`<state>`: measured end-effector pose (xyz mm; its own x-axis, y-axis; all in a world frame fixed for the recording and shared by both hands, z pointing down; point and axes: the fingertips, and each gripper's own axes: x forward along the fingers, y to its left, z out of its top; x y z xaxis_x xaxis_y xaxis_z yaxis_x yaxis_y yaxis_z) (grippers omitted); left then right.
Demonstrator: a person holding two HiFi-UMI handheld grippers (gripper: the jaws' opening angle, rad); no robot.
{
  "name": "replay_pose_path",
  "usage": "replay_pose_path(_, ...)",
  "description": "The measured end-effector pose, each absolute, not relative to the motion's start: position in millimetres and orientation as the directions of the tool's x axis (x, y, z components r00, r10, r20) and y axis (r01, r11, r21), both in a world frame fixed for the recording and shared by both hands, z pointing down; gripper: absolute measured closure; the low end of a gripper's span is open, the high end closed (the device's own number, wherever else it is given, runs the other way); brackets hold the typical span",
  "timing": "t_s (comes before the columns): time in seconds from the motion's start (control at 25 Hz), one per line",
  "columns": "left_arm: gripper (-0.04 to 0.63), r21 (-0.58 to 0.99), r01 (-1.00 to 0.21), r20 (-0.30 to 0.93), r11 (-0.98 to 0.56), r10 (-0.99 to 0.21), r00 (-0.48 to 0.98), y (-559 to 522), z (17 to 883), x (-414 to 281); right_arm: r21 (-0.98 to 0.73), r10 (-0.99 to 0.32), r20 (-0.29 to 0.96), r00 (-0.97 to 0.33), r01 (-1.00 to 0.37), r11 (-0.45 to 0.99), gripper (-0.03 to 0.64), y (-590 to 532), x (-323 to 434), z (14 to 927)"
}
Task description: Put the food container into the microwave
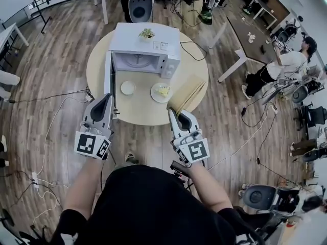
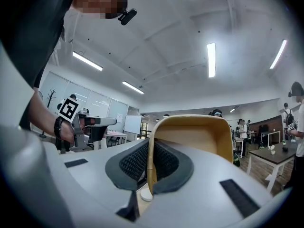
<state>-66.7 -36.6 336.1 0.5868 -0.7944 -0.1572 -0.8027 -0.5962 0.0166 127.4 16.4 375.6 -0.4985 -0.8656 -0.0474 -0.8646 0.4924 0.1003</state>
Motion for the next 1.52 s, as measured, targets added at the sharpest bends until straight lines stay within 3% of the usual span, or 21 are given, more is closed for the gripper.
replay_pose_path(0.92,0.577,0.035,-0.757,-0.184,-0.653,-0.748,0.637,-135.8,346.7,-104.3,0.142,-0.890,-0.035,-0.455,-0.884,0.446,0.592,-69.6,74.0,381.5)
replay_pose_path(1.52,0.577,0.040,-0.775,-0.176,-0.631,-0.768,0.616,-150.1,356.7,-108.3,0.170,-0.860,-0.036,-0.509,-0.851,0.496,0.592,-100.9,60.9,387.8)
